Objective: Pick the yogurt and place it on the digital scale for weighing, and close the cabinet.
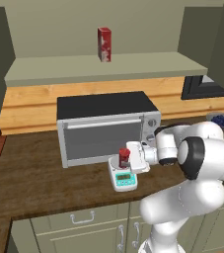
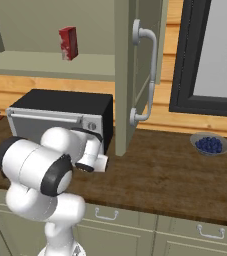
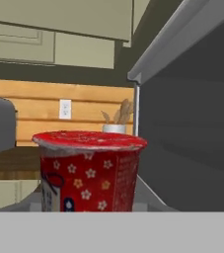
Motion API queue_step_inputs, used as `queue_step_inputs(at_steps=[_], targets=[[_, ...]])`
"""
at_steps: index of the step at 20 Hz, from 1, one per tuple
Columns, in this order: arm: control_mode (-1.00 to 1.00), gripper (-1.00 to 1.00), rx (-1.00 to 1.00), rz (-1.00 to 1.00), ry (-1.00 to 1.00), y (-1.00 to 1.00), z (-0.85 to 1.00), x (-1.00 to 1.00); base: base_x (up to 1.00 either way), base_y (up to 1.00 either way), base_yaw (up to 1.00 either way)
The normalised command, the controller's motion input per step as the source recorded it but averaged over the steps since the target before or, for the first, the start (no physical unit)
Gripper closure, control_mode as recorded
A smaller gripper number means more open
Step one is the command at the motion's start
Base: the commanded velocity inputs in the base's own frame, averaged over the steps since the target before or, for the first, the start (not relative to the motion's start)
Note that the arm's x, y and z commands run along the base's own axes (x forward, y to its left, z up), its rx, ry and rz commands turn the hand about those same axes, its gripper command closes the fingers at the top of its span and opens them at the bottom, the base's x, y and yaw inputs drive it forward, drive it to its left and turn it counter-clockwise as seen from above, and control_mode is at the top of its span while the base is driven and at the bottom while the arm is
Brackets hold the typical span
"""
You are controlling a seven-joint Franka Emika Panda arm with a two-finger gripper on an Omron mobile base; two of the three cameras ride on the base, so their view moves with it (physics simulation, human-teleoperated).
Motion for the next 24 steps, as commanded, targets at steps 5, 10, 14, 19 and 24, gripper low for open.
queue_step_inputs(at_steps=[5,10,14,19,24], targets=[[-1.0,-1.0,0.0,0.0,0.0,0.11,-0.05,0.01,0.0,0.0,0.0],[-1.0,-1.0,0.0,-0.02,0.0,0.0,0.0,0.0,0.0,0.0,0.0],[-1.0,-1.0,0.0,-0.03,0.0,0.0,0.0,0.0,0.0,0.0,0.0],[-1.0,-1.0,0.0,-0.07,0.0,-0.07,0.06,0.0,0.0,0.0,0.0],[-1.0,-1.0,0.02,-0.12,0.0,-0.4,0.18,-0.22,0.0,0.0,0.0]])
